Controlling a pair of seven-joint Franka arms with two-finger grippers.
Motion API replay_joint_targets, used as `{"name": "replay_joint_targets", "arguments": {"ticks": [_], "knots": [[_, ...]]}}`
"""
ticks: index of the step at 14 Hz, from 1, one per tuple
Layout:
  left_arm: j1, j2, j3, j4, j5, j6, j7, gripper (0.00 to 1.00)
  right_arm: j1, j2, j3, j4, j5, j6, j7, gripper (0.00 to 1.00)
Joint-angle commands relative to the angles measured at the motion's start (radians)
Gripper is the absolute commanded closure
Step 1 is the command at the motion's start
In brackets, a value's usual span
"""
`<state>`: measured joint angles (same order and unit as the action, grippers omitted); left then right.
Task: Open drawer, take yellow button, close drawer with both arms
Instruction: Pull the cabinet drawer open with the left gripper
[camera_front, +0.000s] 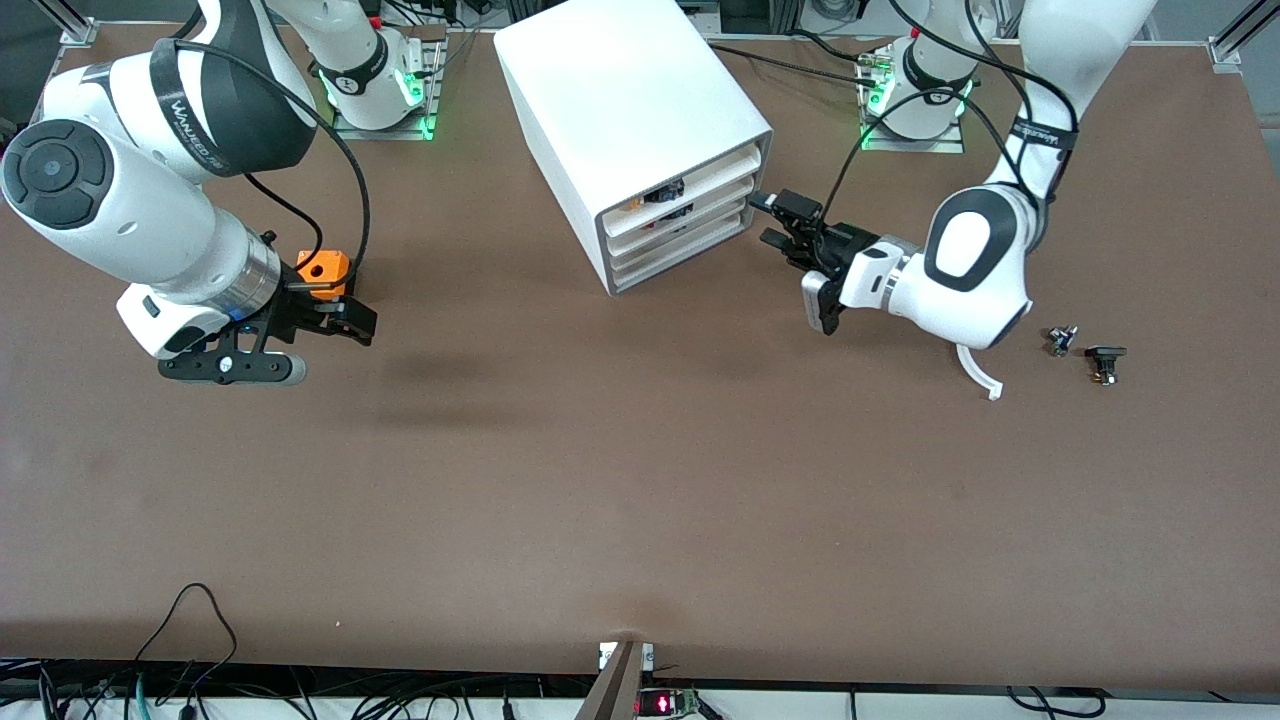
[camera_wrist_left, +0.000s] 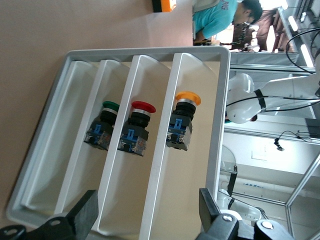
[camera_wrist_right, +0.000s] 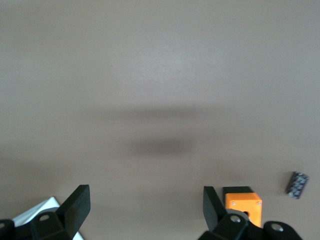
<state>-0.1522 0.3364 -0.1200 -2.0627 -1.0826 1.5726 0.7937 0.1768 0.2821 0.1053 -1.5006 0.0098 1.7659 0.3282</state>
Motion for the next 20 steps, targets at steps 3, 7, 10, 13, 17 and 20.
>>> {"name": "replay_joint_targets", "arguments": {"ticks": [3,7,10,13,17,20], "knots": [[-0.003,-0.019,-0.076,-0.143,-0.151,0.079,0.134,0.22,0.075,0.014,-0.004,0.020,0.021,0.047,0.075,0.00],[-0.010,-0.010,-0.107,-0.163,-0.168,0.095,0.156,0.39,0.111,0.022,-0.004,0.022,0.024,0.067,0.167,0.00],[-0.010,-0.010,-0.113,-0.166,-0.168,0.087,0.160,0.72,0.141,0.063,-0.003,0.097,0.025,0.046,0.253,0.00],[-0.010,-0.005,-0.113,-0.166,-0.168,0.084,0.165,1.00,0.159,0.101,-0.003,0.169,0.025,-0.008,0.305,0.00],[0.005,-0.004,-0.112,-0.149,-0.155,0.081,0.147,1.00,0.207,0.126,-0.003,0.194,0.025,0.006,0.486,0.00],[0.065,0.053,-0.110,-0.081,-0.096,0.070,0.147,1.00,0.248,0.166,-0.003,0.241,0.025,0.006,0.601,0.00]]}}
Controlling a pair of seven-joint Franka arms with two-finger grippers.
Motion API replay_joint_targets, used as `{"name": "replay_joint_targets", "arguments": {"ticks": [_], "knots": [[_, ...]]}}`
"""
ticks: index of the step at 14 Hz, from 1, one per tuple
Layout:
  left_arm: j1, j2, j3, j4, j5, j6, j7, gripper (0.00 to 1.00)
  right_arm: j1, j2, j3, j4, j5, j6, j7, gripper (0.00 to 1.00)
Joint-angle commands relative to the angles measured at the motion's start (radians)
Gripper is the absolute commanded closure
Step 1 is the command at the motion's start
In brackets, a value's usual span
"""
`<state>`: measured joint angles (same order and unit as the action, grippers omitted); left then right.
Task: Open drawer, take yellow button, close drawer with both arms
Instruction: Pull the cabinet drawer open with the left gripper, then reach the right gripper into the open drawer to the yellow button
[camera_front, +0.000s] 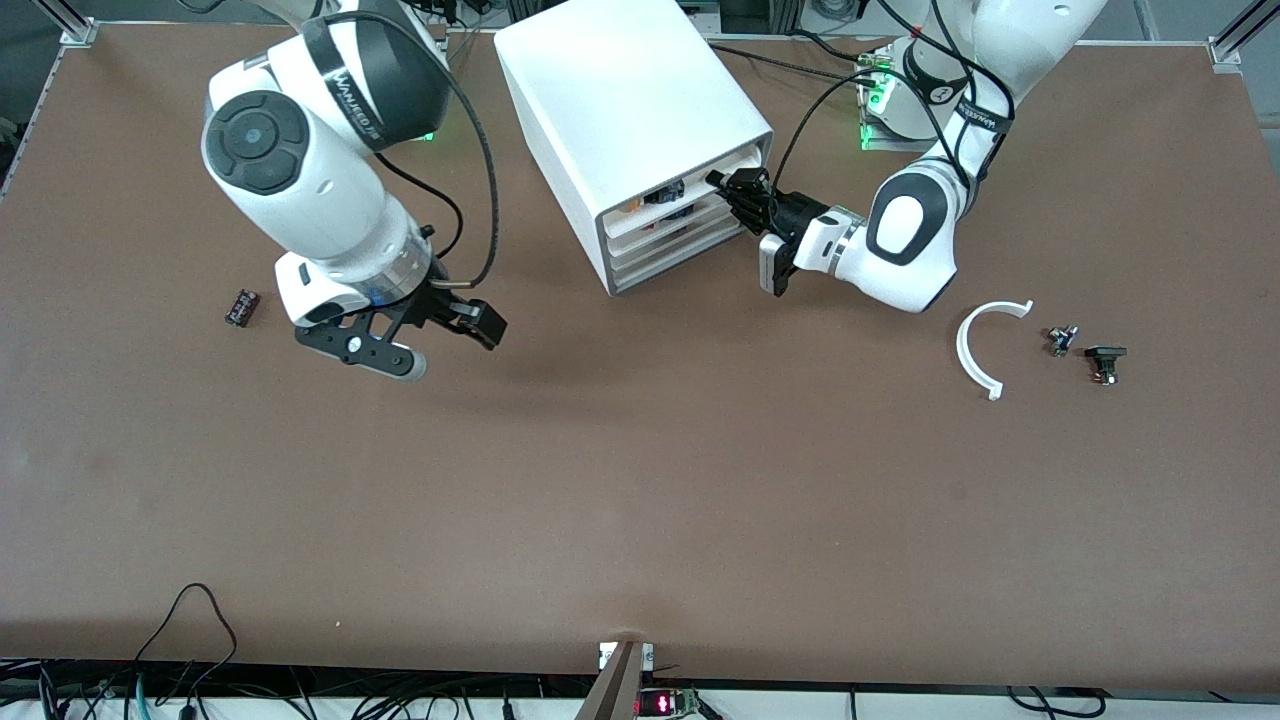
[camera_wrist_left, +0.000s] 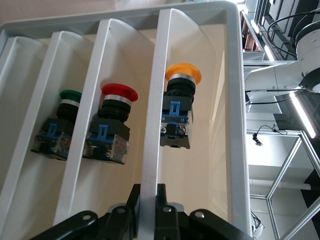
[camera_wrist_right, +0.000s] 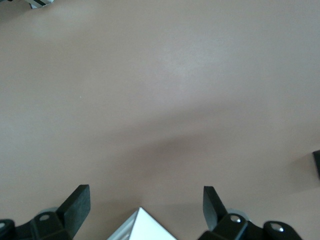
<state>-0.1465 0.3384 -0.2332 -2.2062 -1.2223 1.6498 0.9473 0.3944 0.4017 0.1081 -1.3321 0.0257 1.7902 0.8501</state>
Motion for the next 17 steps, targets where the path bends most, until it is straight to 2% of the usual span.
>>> {"name": "replay_joint_targets", "arguments": {"ticks": [1,5,8,12,17], "knots": [[0.079,0.082,0.003,0.095,0.075,-0.016,-0.007,1.00,0.049,0.057,-0.005,0.089,0.010,-0.021,0.116,0.00],[0.159,0.192,0.005,0.245,0.176,-0.044,-0.009,1.00,0.101,0.091,-0.007,0.126,0.008,-0.022,0.266,0.00],[0.186,0.254,0.009,0.330,0.191,-0.061,-0.012,1.00,0.148,0.132,-0.007,0.180,0.008,-0.025,0.412,0.00],[0.197,0.278,0.012,0.373,0.193,-0.064,-0.027,1.00,0.228,0.199,-0.011,0.257,-0.001,-0.018,0.584,0.00],[0.202,0.278,0.020,0.399,0.199,-0.102,-0.071,1.00,0.310,0.238,-0.016,0.269,-0.001,0.009,0.768,0.00]]}}
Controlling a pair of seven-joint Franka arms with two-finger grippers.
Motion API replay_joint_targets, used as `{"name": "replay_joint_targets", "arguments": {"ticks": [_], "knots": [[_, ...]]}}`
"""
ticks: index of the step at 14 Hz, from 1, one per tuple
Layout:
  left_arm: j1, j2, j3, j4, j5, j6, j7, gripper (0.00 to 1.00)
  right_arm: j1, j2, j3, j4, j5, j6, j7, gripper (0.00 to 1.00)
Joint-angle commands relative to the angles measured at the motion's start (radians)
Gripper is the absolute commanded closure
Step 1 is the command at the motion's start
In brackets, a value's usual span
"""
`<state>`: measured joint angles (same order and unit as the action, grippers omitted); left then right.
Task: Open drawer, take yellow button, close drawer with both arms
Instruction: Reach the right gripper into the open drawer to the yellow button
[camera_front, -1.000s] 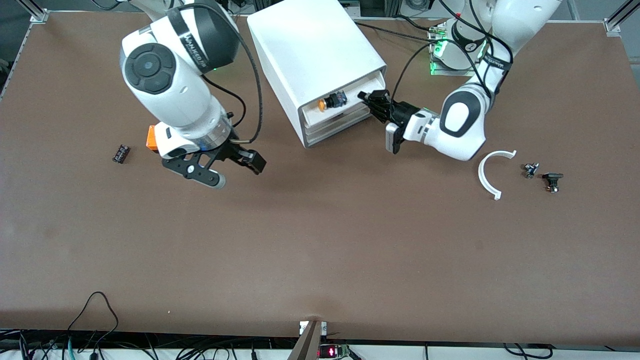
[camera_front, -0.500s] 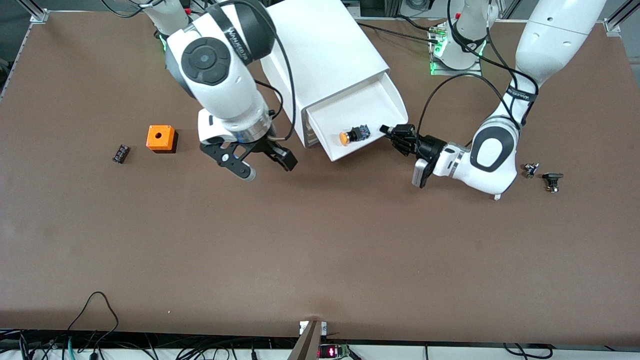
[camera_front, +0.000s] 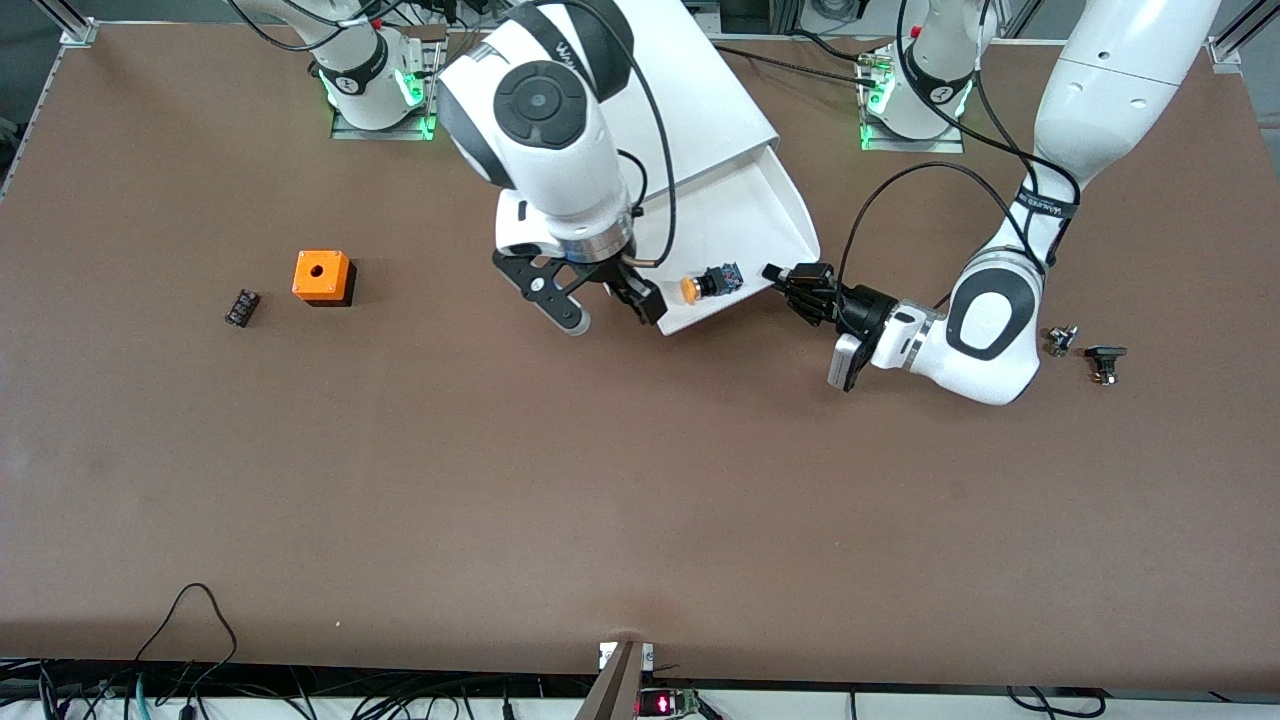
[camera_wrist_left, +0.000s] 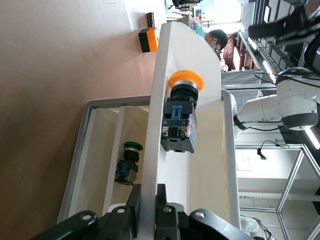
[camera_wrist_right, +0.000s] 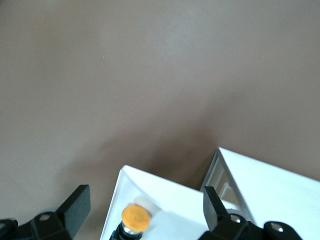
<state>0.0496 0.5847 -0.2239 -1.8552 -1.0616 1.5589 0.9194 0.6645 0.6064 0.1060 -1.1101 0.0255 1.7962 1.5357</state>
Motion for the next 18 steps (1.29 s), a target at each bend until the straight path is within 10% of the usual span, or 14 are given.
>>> {"name": "replay_joint_targets", "arguments": {"ticks": [1,2,4,10,18], "knots": [[0.006,0.030,0.011,0.057,0.073,-0.019,-0.057,1.00,0.050,0.038,-0.015,0.047,-0.001,0.009,0.110,0.00],[0.010,0.029,0.011,0.077,0.100,-0.023,-0.080,0.95,0.058,0.038,-0.016,0.047,-0.001,0.011,0.128,0.00],[0.015,0.026,0.011,0.085,0.109,-0.049,-0.126,0.01,0.073,0.038,-0.014,0.047,-0.001,0.012,0.159,0.00],[0.027,-0.025,0.015,0.094,0.139,-0.052,-0.224,0.00,0.125,0.073,-0.012,0.095,-0.001,0.098,0.325,0.00],[0.019,-0.075,-0.002,0.418,0.526,-0.214,-0.807,0.00,0.161,0.165,-0.006,0.096,0.001,0.227,0.431,0.00]]}}
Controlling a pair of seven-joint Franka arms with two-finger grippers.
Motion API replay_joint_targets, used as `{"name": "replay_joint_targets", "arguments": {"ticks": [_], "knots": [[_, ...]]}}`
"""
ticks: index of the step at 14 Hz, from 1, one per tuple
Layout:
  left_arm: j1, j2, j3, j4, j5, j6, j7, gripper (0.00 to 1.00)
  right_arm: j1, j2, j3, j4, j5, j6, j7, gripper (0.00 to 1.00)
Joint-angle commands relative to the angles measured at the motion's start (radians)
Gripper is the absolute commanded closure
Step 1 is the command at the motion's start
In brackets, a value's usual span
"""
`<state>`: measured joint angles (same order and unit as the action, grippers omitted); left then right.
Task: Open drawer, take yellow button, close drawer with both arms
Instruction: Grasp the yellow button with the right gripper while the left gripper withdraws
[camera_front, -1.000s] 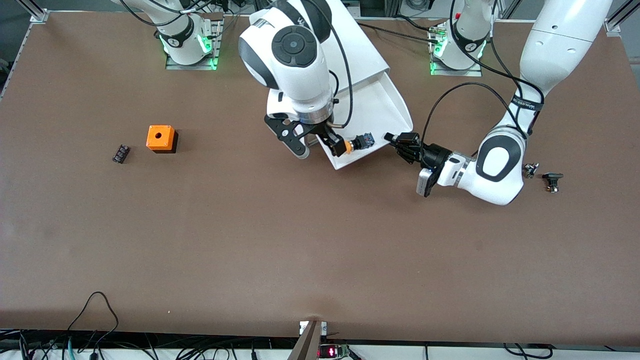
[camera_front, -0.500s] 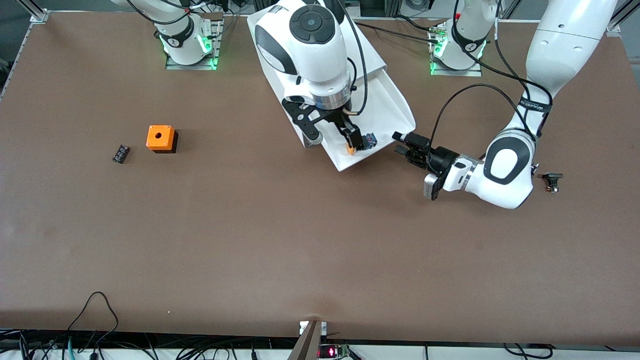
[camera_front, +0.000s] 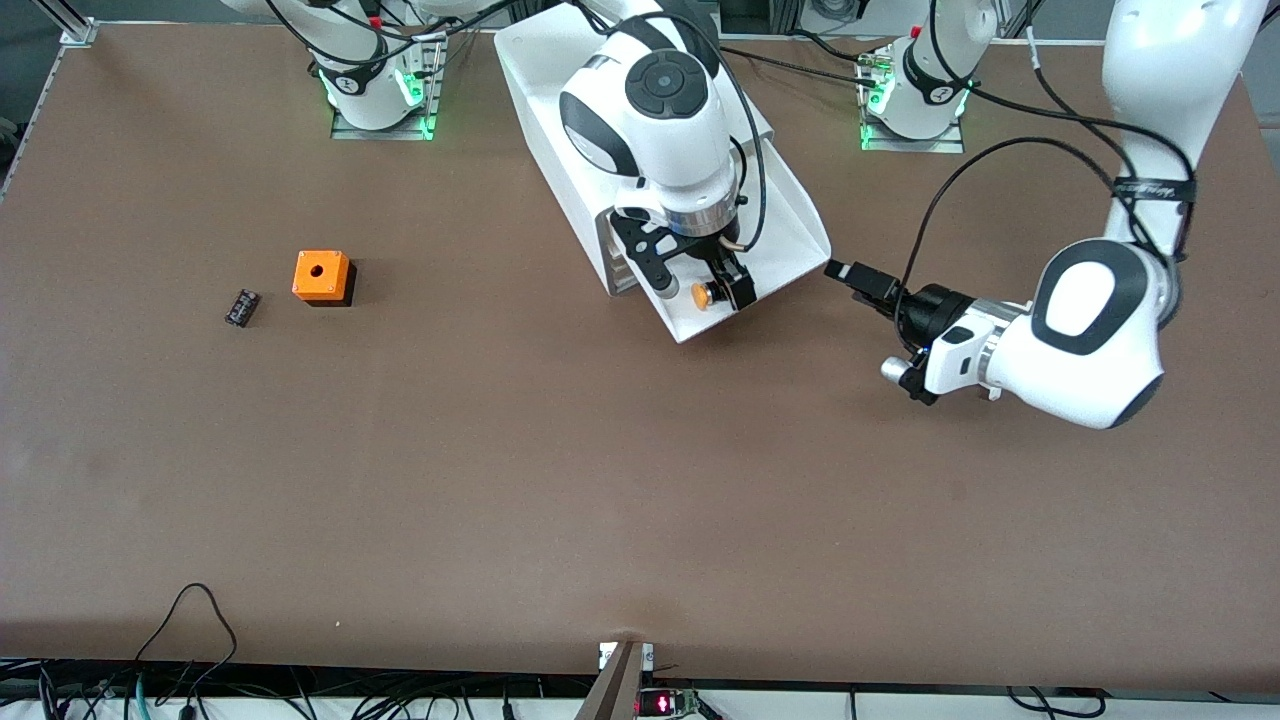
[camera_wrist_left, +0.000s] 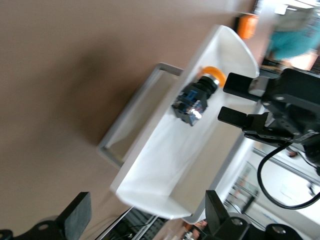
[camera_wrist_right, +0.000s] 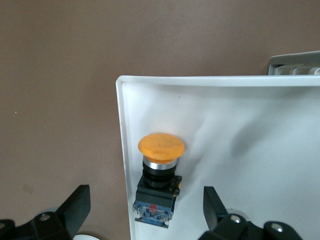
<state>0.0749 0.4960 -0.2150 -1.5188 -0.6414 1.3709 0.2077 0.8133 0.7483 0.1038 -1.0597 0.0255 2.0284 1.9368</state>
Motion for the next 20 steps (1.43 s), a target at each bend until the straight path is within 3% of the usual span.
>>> {"name": "replay_joint_targets", "arguments": {"ticks": [1,3,6,8,11,12,13,15,18,20], "knots": [[-0.018,0.007,-0.012,0.106,0.200,-0.017,-0.123,0.00,0.015,0.029,-0.004,0.046,0.002,-0.005,0.037,0.00],[-0.047,0.001,-0.015,0.155,0.400,-0.013,-0.149,0.00,0.017,0.043,-0.003,0.044,0.005,-0.002,0.039,0.00],[-0.072,0.016,-0.014,0.236,0.572,-0.010,-0.130,0.00,0.038,0.060,-0.003,0.043,0.008,0.001,0.053,0.05],[-0.076,0.059,-0.004,0.270,0.611,0.047,-0.128,0.00,0.038,0.060,-0.003,0.043,0.010,0.003,0.048,0.27],[-0.067,0.059,0.000,0.264,0.617,0.146,-0.125,0.01,0.038,0.054,-0.003,0.044,0.010,-0.008,0.045,0.75],[-0.072,0.055,0.005,0.255,0.632,0.169,-0.145,0.06,0.038,0.054,-0.003,0.044,0.010,-0.011,0.044,0.92],[-0.072,0.033,0.000,0.234,0.684,0.197,-0.221,0.09,0.038,0.052,-0.003,0.044,0.010,-0.011,0.045,1.00],[-0.076,-0.037,-0.015,0.124,0.706,0.256,-0.396,0.12,0.038,0.049,-0.001,0.044,0.010,-0.022,0.045,1.00],[-0.070,-0.132,-0.020,-0.071,0.707,0.446,-0.424,0.12,0.038,0.016,-0.001,0.047,0.010,-0.062,0.047,1.00],[-0.072,-0.145,-0.020,-0.095,0.706,0.471,-0.427,0.12,0.032,-0.026,-0.003,0.047,0.010,-0.076,0.045,1.00]]}}
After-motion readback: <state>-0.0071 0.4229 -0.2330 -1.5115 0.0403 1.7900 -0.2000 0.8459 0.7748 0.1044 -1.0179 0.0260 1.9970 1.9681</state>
